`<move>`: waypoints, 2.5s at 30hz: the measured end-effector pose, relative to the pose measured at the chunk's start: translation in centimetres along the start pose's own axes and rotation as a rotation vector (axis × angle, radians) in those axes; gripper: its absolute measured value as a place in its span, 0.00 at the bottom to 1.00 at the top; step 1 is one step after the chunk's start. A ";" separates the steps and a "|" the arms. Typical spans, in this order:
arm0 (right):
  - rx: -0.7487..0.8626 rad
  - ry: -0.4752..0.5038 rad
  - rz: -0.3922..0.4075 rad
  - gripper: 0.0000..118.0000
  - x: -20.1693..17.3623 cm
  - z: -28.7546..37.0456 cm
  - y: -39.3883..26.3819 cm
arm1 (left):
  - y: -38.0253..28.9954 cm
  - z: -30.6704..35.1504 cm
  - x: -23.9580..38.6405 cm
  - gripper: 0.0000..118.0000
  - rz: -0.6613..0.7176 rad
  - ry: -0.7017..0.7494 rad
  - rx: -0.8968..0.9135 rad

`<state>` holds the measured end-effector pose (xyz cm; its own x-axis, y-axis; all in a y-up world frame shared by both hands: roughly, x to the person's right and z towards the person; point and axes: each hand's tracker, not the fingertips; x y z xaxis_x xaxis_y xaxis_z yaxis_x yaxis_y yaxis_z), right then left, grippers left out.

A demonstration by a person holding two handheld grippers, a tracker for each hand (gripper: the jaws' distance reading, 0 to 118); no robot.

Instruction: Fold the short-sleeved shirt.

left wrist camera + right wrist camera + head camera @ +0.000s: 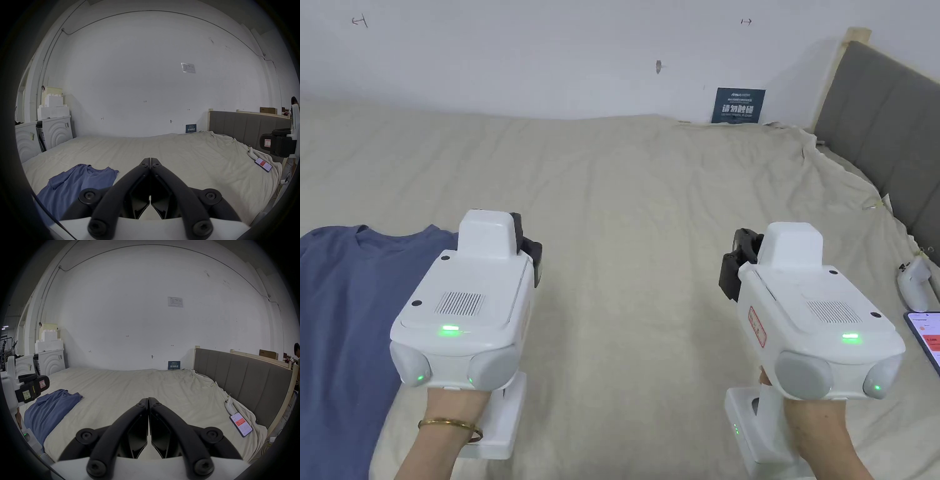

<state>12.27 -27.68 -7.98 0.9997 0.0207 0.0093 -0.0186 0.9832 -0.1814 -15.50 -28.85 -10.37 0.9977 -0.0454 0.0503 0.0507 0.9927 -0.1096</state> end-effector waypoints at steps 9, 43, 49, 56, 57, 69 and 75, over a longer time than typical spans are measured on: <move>-0.005 0.003 0.002 0.00 -0.1 0.2 -0.1 | 0.1 0.2 -0.1 0.00 -0.002 -0.004 -0.002; 0.022 0.175 0.060 0.00 -6.5 -1.8 1.1 | 0.3 2.9 -6.3 0.00 0.005 0.165 0.014; 0.031 0.336 0.077 0.00 -12.9 -2.7 1.5 | -0.3 6.4 -12.0 0.00 0.028 0.343 0.005; 0.022 0.443 0.095 0.00 -17.6 -3.0 1.3 | -1.2 9.4 -16.2 0.00 0.044 0.462 -0.014; 0.021 0.450 0.098 0.00 -18.0 -3.0 1.2 | -1.4 9.6 -16.5 0.00 0.047 0.468 -0.017; -0.010 0.471 0.105 0.00 -19.2 -3.9 0.8 | -2.2 7.9 -18.8 0.91 0.130 0.434 -0.097; -0.014 0.484 0.109 0.00 -19.8 -4.9 1.0 | -1.2 3.4 -20.9 1.00 0.129 0.376 -0.182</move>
<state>-7.45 -27.95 -13.19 0.8836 0.0332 -0.4671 -0.1262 0.9774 -0.1694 -36.53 -28.73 -7.88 0.9415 0.0065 -0.3369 -0.1020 0.9585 -0.2663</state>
